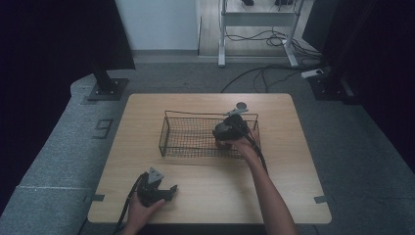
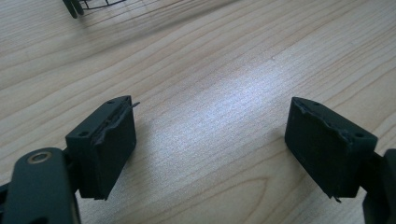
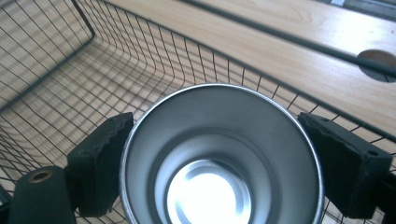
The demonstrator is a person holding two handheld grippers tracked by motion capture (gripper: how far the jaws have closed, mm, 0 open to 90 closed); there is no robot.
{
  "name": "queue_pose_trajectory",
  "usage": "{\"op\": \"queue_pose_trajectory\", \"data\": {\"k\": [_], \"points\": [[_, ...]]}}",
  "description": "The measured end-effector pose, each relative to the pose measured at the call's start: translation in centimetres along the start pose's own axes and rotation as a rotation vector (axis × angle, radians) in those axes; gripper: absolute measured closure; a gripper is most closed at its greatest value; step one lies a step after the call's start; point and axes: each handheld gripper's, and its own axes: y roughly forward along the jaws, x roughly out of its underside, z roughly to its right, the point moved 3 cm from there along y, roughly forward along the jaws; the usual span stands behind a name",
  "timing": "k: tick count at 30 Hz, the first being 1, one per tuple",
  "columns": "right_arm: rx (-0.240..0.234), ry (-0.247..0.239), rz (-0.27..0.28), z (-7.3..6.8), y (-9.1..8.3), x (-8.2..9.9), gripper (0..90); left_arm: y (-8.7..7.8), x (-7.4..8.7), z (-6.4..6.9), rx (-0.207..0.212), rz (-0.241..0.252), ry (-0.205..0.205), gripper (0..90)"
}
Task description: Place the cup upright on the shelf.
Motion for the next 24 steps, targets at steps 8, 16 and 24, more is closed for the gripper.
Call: {"op": "queue_pose_trajectory", "data": {"k": [8,16,24], "points": [[0.001,-0.008,-0.043,-0.04,0.6,0.37,13.4,-0.01,0.0,-0.01,0.001,0.0,-0.001,16.5],[0.0,-0.009,-0.075,0.03,1.02,0.67,13.3,-0.02,0.0,-0.02,0.002,-0.001,-0.001,16.5],[0.016,-0.013,-0.1,-0.05,0.95,1.02,12.6,-0.01,0.0,-0.01,0.002,0.0,-0.001,16.5]]}}
